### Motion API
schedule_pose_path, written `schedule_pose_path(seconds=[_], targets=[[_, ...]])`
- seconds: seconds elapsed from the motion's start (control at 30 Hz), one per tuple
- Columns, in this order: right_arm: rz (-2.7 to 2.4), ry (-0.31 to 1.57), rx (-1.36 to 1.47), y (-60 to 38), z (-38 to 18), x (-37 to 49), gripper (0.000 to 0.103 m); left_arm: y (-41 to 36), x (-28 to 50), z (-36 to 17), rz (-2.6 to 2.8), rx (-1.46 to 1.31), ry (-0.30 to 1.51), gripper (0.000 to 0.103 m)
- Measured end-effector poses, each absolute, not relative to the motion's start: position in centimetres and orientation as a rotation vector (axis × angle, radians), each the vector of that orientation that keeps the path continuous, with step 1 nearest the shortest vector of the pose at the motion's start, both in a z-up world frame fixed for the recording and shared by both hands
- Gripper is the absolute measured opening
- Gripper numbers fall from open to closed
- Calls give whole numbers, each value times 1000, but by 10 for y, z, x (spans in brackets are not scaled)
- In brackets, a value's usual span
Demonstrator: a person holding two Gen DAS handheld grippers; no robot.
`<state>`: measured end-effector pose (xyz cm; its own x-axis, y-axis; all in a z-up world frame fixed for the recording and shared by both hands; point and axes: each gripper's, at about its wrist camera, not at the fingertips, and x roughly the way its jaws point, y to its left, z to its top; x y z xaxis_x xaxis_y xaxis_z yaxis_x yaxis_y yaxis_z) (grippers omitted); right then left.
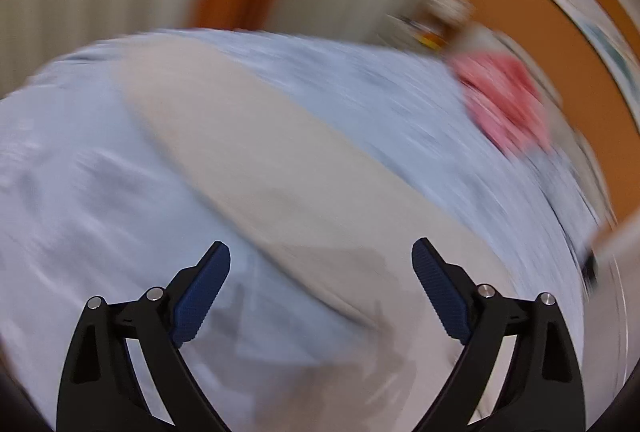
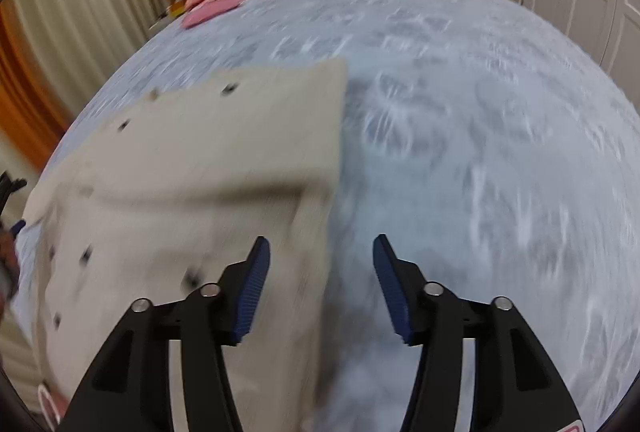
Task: Fold small clothes
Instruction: 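Fold the sleeve across the sweater body and release with the right gripper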
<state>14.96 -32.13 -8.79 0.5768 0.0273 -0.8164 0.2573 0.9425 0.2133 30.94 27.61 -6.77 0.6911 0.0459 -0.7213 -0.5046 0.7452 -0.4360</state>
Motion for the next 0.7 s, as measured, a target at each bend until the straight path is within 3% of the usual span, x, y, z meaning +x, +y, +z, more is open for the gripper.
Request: schedule_pose_path(seconds=[0.23,0.3,0.4,0.43,0.5,0.57,0.7], targets=[[-70,1046,312,-270,-99,103,60,442,314,-100,692,-981,723,90],[-81,1043,295,-269,-99,103,69,452,320,-109,696,-999,748,90],[-109,1091,315,-272,-110,106,69,443,346,-104,686,-860,802,88],[-120,1105,333,-274,-114,107,69,441,358,-102,647,-805,827,81],[-138,1110,371,-281,-117,105,69,433,371,-100,553,-760,855,34],[-150,1100,407,-287,-118,102,69,427,385,-93,477,-774,867,9],[-166,1080,462,-296,-118,98,69,375,386,-27,378,-700,676,9]])
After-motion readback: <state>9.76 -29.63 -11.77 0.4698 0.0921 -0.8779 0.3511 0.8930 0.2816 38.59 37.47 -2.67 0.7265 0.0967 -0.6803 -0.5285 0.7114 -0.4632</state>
